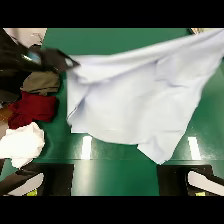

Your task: Fold the shirts.

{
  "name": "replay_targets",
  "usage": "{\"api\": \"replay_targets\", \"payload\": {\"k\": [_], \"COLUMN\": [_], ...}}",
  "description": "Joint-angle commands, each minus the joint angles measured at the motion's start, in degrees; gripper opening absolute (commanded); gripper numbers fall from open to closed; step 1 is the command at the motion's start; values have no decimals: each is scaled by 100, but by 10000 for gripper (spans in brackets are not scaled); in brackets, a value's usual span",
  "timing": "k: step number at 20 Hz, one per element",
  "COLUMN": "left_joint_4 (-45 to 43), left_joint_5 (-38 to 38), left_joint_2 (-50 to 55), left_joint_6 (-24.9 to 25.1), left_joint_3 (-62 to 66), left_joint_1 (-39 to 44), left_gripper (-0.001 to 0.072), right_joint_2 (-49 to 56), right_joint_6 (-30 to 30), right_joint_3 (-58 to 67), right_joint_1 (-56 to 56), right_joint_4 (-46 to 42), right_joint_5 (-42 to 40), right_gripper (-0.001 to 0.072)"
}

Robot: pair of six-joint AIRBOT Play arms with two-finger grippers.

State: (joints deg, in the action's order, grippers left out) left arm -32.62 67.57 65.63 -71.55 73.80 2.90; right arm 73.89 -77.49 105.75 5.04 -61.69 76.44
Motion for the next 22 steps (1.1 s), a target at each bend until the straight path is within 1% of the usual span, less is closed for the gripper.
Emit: {"api": "replay_targets", "payload": {"k": [1,3,4,6,7,8,9,10,11,13,15,16,17,18,20,22], "left_joint_4": [-120,-79,-83,-83,-94,-133,-267,-439,-684,-1298,-1912,-2188,-2352,-2413,-2472,-2671], "left_joint_5": [-1266,-1908,-2024,-2022,-1976,-1941,-1808,-1495,-1023,-129,435,802,1117,1263,1287,1204], "left_joint_2": [1080,1810,2133,2638,2778,2817,2815,2813,2791,2651,2356,2212,2024,1786,1209,702], "left_joint_6": [708,896,903,896,898,896,894,896,866,514,240,190,192,195,221,289], "left_joint_3": [-1025,-828,-605,-105,103,247,402,601,833,1174,1200,1167,979,645,-424,-1565], "left_joint_1": [-9,-9,-9,-9,-9,-9,-46,-125,-262,-647,-1049,-1211,-1362,-1464,-1611,-1633], "left_gripper": [25,25,26,28,258,552,606,592,592,592,592,592,592,592,592,591], "right_joint_2": [1075,1622,1869,2284,2439,2581,2675,2706,2675,2448,2065,1834,1576,1327,852,420], "right_joint_6": [-42,-42,-44,-46,-50,-52,-59,-59,-50,0,94,192,254,339,417,522], "right_joint_3": [-748,-931,-916,-726,-588,-396,-197,-20,129,164,-120,-385,-715,-1056,-1744,-2339], "right_joint_1": [-374,-557,-643,-772,-804,-802,-796,-754,-675,-501,-291,-203,-144,-105,-70,-70], "right_joint_4": [4,11,24,22,26,59,59,61,63,63,66,66,68,68,70,68], "right_joint_5": [-710,-1460,-1725,-1926,-1895,-1759,-1563,-1335,-1056,-525,-35,179,413,603,765,713], "right_gripper": [13,13,14,15,70,315,421,421,421,421,420,420,420,420,419,417]}}
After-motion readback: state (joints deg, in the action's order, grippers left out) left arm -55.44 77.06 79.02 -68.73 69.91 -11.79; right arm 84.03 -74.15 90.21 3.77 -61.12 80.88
